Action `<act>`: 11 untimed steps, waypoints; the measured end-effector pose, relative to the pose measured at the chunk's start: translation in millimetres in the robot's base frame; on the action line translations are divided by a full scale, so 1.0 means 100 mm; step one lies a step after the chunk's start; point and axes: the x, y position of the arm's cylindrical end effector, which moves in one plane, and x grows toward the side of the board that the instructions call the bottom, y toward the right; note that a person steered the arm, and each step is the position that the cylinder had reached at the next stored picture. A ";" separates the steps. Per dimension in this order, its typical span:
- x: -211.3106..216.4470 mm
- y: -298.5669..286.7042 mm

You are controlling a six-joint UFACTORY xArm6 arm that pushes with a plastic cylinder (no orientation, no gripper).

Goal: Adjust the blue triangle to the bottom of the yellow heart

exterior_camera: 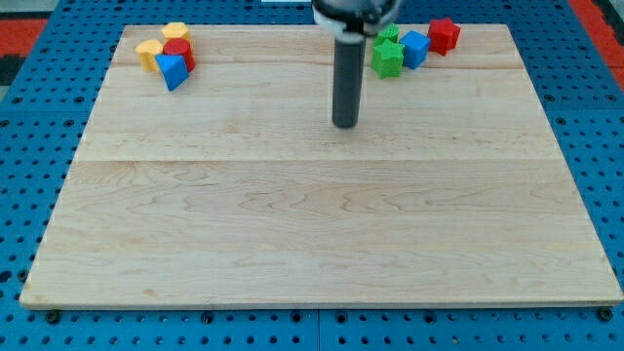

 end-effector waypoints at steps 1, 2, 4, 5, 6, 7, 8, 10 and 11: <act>0.21 0.10; 0.21 0.10; 0.45 -0.58; 0.54 -1.62; 0.39 -2.67; 0.02 -3.41; -0.24 -3.42; -1.17 -3.34; -1.46 -3.10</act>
